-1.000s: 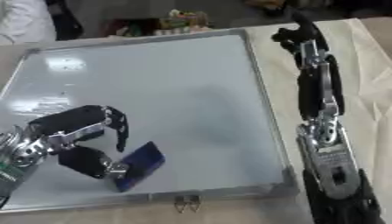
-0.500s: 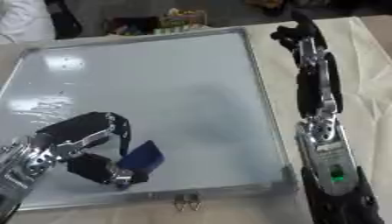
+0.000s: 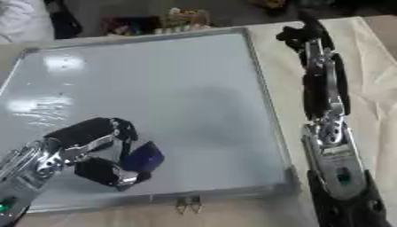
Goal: Wipe the whiteboard clean with a brush.
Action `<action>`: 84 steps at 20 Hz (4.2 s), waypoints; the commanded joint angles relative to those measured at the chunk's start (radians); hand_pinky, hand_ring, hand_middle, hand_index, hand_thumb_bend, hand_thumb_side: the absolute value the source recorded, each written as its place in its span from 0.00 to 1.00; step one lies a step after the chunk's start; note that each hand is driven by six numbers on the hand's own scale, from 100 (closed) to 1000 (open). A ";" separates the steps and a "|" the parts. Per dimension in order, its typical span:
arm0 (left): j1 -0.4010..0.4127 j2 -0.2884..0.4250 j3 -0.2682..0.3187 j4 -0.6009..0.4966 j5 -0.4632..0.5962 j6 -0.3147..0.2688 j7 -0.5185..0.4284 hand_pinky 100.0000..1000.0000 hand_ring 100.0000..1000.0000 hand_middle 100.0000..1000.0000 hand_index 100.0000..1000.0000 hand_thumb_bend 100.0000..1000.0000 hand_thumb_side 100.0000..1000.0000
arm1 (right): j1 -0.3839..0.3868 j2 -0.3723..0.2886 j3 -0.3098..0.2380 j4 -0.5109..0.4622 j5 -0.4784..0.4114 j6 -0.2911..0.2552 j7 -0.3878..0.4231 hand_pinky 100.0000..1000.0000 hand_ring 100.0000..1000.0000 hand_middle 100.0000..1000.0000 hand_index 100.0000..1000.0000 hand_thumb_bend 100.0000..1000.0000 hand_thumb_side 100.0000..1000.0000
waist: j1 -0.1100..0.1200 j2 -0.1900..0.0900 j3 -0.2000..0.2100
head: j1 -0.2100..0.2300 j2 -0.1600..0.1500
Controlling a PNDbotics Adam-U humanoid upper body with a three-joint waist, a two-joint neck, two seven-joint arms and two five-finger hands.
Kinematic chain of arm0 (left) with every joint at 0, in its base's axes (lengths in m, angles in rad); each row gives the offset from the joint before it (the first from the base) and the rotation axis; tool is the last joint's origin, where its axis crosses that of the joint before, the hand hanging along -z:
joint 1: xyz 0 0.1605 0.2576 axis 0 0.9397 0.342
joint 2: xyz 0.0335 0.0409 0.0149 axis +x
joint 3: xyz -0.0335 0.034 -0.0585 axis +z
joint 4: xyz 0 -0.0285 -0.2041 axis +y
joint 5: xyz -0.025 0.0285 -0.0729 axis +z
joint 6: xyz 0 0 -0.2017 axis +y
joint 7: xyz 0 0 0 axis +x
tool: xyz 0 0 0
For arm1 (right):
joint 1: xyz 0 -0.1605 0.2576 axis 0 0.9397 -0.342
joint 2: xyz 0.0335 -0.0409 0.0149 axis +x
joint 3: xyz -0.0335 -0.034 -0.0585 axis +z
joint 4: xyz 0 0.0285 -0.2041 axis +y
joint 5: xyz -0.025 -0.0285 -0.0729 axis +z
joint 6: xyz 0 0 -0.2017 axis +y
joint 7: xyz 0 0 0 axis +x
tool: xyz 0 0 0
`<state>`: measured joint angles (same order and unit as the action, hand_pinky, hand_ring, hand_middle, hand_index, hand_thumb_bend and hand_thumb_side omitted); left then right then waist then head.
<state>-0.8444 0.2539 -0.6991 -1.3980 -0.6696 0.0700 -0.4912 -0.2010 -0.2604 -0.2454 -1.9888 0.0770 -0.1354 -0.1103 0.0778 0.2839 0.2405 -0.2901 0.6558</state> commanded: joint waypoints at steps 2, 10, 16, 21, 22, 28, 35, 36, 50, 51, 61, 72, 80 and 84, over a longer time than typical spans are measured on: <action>-0.008 0.000 0.014 0.009 -0.004 0.004 0.005 0.95 0.81 0.69 0.42 0.47 0.72 | -0.008 -0.020 0.000 -0.011 0.000 -0.002 0.005 0.86 0.85 0.57 0.93 0.00 1.00 | -0.004 -0.015 -0.001 | 0.006 -0.004; -0.007 -0.003 0.010 0.011 0.004 0.005 -0.002 0.83 0.77 0.56 0.42 0.46 0.74 | -0.006 -0.017 -0.002 -0.011 0.000 0.001 0.008 0.86 0.85 0.56 0.93 0.00 1.00 | -0.006 -0.014 -0.003 | 0.010 -0.002; -0.012 0.001 0.005 -0.018 0.031 0.017 -0.030 0.77 0.74 0.52 0.40 0.46 0.74 | -0.005 -0.016 -0.003 -0.011 0.001 0.002 0.009 0.86 0.85 0.56 0.93 0.01 1.00 | -0.008 -0.015 -0.006 | 0.014 -0.003; -0.014 0.000 0.002 -0.035 0.045 0.019 -0.053 0.76 0.73 0.50 0.37 0.44 0.74 | -0.005 -0.014 -0.003 -0.011 -0.003 0.002 0.009 0.86 0.85 0.56 0.93 0.00 1.00 | -0.008 -0.015 -0.006 | 0.014 -0.002; -0.013 -0.001 0.001 -0.037 0.046 0.021 -0.057 0.76 0.73 0.50 0.37 0.44 0.73 | -0.005 -0.014 -0.003 -0.011 -0.003 0.002 0.008 0.86 0.85 0.56 0.93 0.00 1.00 | -0.008 -0.016 -0.006 | 0.014 -0.001; -0.008 -0.009 -0.001 -0.036 0.051 0.036 -0.074 0.71 0.71 0.52 0.34 0.37 0.66 | -0.005 -0.015 -0.004 -0.011 -0.005 0.001 0.007 0.86 0.84 0.56 0.93 0.00 1.00 | -0.007 -0.015 -0.007 | 0.014 0.000; -0.001 -0.010 -0.002 -0.028 0.044 0.040 -0.075 0.68 0.69 0.49 0.33 0.24 0.57 | -0.005 -0.015 -0.005 -0.011 -0.006 0.000 0.006 0.86 0.84 0.56 0.93 0.00 1.00 | -0.007 -0.015 -0.007 | 0.014 0.001; 0.000 -0.010 -0.003 -0.026 0.042 0.041 -0.075 0.67 0.68 0.48 0.33 0.22 0.56 | -0.005 -0.015 -0.005 -0.011 -0.006 0.000 0.006 0.86 0.84 0.56 0.93 0.00 1.00 | -0.007 -0.015 -0.007 | 0.015 0.002; 0.006 -0.013 0.000 -0.015 0.027 0.022 -0.080 0.66 0.70 0.54 0.30 0.27 0.59 | -0.004 -0.014 -0.007 -0.011 -0.008 0.000 0.005 0.86 0.84 0.56 0.93 0.00 1.00 | -0.009 -0.013 -0.009 | 0.017 0.002; 0.006 -0.013 0.000 -0.015 0.025 0.020 -0.078 0.67 0.71 0.55 0.30 0.29 0.59 | -0.004 -0.014 -0.006 -0.011 -0.008 0.000 0.006 0.86 0.84 0.56 0.93 0.00 1.00 | -0.009 -0.013 -0.009 | 0.017 0.001; 0.007 -0.020 0.000 -0.009 -0.014 -0.009 -0.051 0.70 0.75 0.56 0.31 0.36 0.57 | -0.001 -0.014 -0.005 -0.011 -0.010 0.000 0.010 0.86 0.84 0.56 0.93 0.00 1.00 | -0.006 -0.013 -0.008 | 0.017 0.003; 0.023 -0.051 0.001 0.074 -0.083 -0.036 0.004 0.69 0.70 0.47 0.30 0.30 0.52 | 0.000 -0.016 -0.006 -0.011 -0.013 -0.005 0.011 0.86 0.84 0.55 0.92 0.00 1.00 | -0.002 -0.012 -0.006 | 0.019 0.001; 0.028 -0.057 0.001 0.094 -0.076 -0.043 0.003 0.65 0.60 0.39 0.31 0.29 0.54 | 0.000 -0.014 -0.008 -0.011 -0.012 -0.005 0.010 0.86 0.84 0.55 0.93 0.00 1.00 | -0.003 -0.011 -0.008 | 0.021 0.002; 0.028 -0.056 -0.001 0.088 -0.071 -0.045 -0.001 0.63 0.55 0.34 0.31 0.28 0.52 | 0.001 -0.014 -0.009 -0.011 -0.012 -0.005 0.009 0.86 0.84 0.55 0.93 0.00 1.00 | -0.003 -0.012 -0.009 | 0.023 0.003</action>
<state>-0.8355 0.1836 -0.6811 -1.3563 -0.7415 0.0246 -0.4792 -0.1934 -0.2603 -0.2481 -1.9888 0.0683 -0.1368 -0.1012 0.0800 0.2816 0.2324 -0.2699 0.6579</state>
